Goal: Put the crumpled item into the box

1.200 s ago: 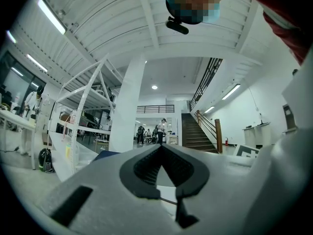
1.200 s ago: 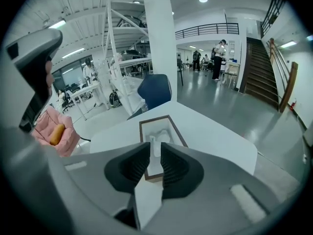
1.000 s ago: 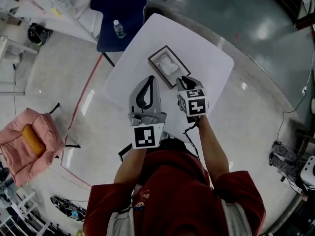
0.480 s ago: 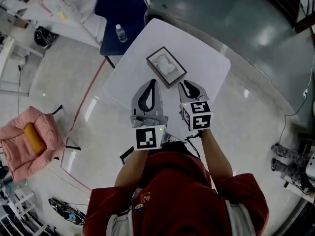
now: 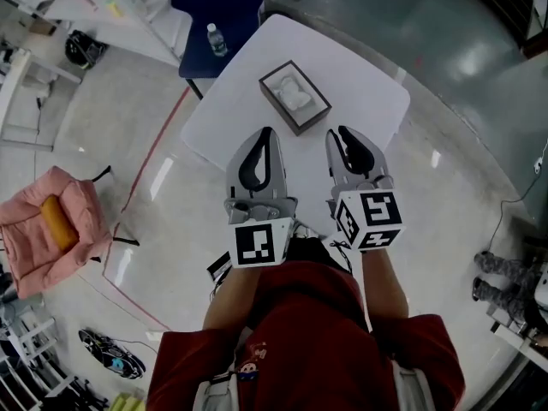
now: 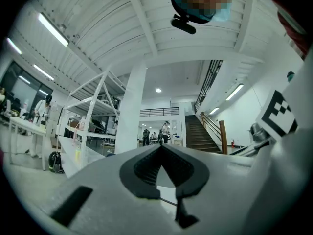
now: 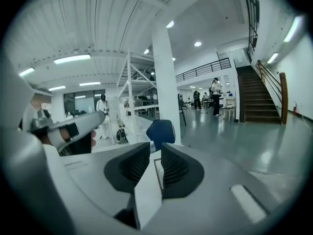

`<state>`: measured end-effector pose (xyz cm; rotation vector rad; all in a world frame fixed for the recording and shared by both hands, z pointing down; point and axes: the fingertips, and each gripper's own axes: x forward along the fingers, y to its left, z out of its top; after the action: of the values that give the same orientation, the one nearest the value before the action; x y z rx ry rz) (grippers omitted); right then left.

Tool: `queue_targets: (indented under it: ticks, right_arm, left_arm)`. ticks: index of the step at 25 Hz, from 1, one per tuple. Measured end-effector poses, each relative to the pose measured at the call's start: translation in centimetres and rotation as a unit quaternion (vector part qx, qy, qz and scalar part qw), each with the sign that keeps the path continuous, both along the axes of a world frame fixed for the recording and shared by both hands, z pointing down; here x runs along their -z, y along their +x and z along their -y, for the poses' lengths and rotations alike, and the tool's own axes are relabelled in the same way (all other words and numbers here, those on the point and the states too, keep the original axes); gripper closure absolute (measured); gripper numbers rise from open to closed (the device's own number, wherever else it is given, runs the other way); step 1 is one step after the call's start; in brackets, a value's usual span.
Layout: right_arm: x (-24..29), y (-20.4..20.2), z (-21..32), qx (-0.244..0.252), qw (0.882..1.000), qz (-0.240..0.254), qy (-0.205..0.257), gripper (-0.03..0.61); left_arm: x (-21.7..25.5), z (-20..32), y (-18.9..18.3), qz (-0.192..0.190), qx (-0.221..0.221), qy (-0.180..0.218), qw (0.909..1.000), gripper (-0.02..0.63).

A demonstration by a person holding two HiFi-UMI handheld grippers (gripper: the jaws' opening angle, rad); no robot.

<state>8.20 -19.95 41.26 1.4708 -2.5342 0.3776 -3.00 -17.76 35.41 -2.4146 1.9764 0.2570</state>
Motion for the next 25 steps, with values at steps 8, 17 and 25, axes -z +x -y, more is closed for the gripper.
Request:
queue_targets:
  ticks: [8, 17, 25]
  right_arm:
    - [2.4, -3.1, -0.4, 0.018, 0.998, -0.008, 0.052, 0.502]
    - [3.2, -1.3, -0.7, -0.006, 0.997, 0.008, 0.072, 0.502]
    - [4.7, 0.2, -2.0, -0.014, 0.993, 0.019, 0.114, 0.503]
  left_arm:
    - [-0.9, -0.1, -0.2, 0.033, -0.016, -0.021, 0.9991, 0.611]
    - [0.2, -1.0, -0.1, 0.039, -0.008, -0.015, 0.9991, 0.611]
    - [0.9, -1.8, 0.9, 0.037, -0.009, -0.001, 0.9993, 0.611]
